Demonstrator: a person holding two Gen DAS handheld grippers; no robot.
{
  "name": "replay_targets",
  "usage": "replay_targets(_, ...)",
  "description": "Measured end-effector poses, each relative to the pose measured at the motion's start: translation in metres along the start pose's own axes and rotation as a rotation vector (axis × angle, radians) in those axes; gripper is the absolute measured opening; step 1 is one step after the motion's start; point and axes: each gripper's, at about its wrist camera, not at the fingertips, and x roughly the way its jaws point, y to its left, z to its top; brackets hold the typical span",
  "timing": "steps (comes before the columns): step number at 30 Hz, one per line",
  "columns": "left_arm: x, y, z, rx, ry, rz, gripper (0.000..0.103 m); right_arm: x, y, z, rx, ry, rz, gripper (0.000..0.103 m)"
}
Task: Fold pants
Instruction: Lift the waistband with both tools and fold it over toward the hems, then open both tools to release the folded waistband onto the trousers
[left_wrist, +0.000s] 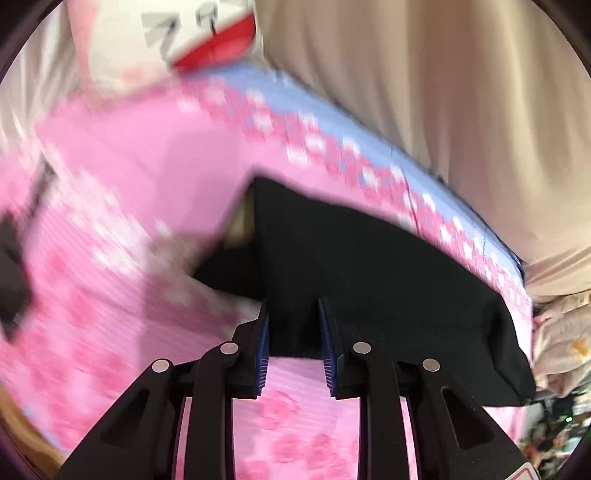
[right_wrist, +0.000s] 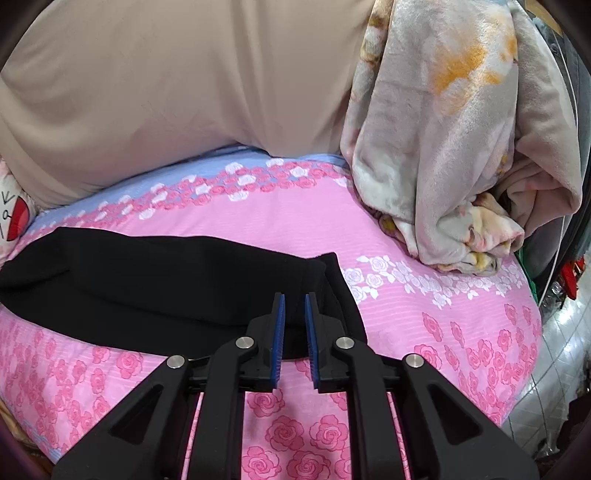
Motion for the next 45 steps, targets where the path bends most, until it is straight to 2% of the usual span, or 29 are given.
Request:
replay_targets(3,-0.02,0.018,0.012,0.002,-0.029,0.065,0.023,0.008,-0.003,-0.004,0.011,0.026,-0.008,0.012)
replay_targets(5,-0.003,0.025,0.011,0.021,0.012,0.18,0.023,0.016,-0.007,-0.006,0.031,0.042,-0.013,0.012)
replay_targets(6,0.009,0.024,0.008,0.032,0.036,0.206,0.023,0.02,-0.009,-0.006,0.043,0.048,-0.012,0.013)
replay_targets(7,0.018,0.022,0.005,0.037,0.048,0.212,0.023,0.024,-0.011,-0.006,0.059,0.054,-0.014,0.02)
replay_targets(8,0.024,0.022,0.002,0.033,0.055,0.22,0.023,0.027,-0.013,-0.006,0.067,0.059,-0.018,0.033)
replay_targets(9,0.029,0.02,-0.001,0.033,0.057,0.221,0.023,0.029,-0.014,-0.006,0.072,0.062,-0.019,0.039)
replay_targets(11,0.032,0.017,-0.004,0.038,0.047,0.222,0.023,0.034,-0.015,-0.004,0.07,0.063,-0.008,0.062)
replay_targets(13,0.032,0.019,-0.003,0.017,0.048,0.209,0.024,0.041,-0.018,-0.001,0.079,0.076,0.016,0.066)
replay_targets(15,0.031,0.026,0.003,-0.01,0.059,0.193,0.024,0.055,-0.023,0.002,0.1,0.109,0.059,0.066)
replay_targets(16,0.032,0.027,0.007,-0.021,0.063,0.188,0.024,0.064,-0.025,0.004,0.113,0.123,0.085,0.063)
replay_targets(17,0.033,0.028,0.011,-0.027,0.066,0.183,0.024,0.073,-0.026,0.005,0.12,0.144,0.119,0.037)
replay_targets(18,0.032,0.026,0.013,-0.029,0.065,0.185,0.024,0.086,-0.025,0.009,0.12,0.178,0.134,0.024)
replay_targets(19,0.03,0.024,0.018,-0.033,0.062,0.18,0.023,0.091,-0.023,0.014,0.115,0.195,0.13,0.015)
replay_targets(20,0.026,0.02,0.023,-0.03,0.053,0.169,0.023,0.087,-0.019,0.027,0.088,0.163,0.113,0.014)
replay_targets(21,0.016,0.016,0.03,-0.031,0.03,0.15,0.023,0.074,-0.014,0.042,0.063,0.099,0.109,0.014)
replay_targets(22,0.01,0.013,0.034,-0.028,0.018,0.142,0.019,0.057,-0.012,0.056,0.057,0.035,0.125,0.014)
replay_targets(23,0.001,0.011,0.038,-0.02,-0.003,0.159,0.012,0.034,-0.011,0.071,0.052,-0.027,0.154,0.014)
replay_targets(25,-0.011,0.012,0.04,0.0,-0.023,0.214,0.01,0.0,-0.006,0.084,-0.013,-0.097,0.127,0.014)
replay_targets(27,-0.002,0.019,0.031,0.025,0.028,0.253,0.01,0.002,-0.011,0.072,-0.037,-0.053,0.103,0.014)
replay_targets(29,0.018,0.025,0.018,0.071,0.077,0.333,0.01,0.036,-0.027,0.039,-0.03,0.095,0.041,0.017)
replay_targets(31,0.031,0.031,0.006,0.064,0.093,0.335,0.01,0.071,-0.044,0.005,0.013,0.23,-0.028,0.018)
replay_targets(32,0.033,0.033,0.0,0.054,0.094,0.305,0.01,0.08,-0.052,-0.012,0.046,0.258,-0.049,0.021)
replay_targets(34,0.034,0.029,-0.009,0.047,0.08,0.276,0.014,0.067,-0.06,-0.018,0.117,0.191,-0.045,0.033)
replay_targets(36,0.032,0.021,-0.014,0.067,0.057,0.301,0.02,0.05,-0.061,-0.016,0.152,0.14,-0.066,0.033)
replay_targets(38,0.032,0.015,-0.017,0.074,0.042,0.316,0.022,0.035,-0.05,-0.012,0.13,0.093,-0.11,0.033)
replay_targets(41,0.036,0.006,-0.018,0.103,0.029,0.373,0.023,0.026,-0.03,-0.005,0.085,0.086,-0.147,0.032)
replay_targets(43,0.044,0.006,-0.019,0.101,0.045,0.386,0.034,0.03,-0.021,0.001,0.069,0.101,-0.15,0.032)
replay_targets(45,0.053,0.006,-0.02,0.101,0.056,0.405,0.036,0.034,-0.013,0.006,0.075,0.121,-0.136,0.032)
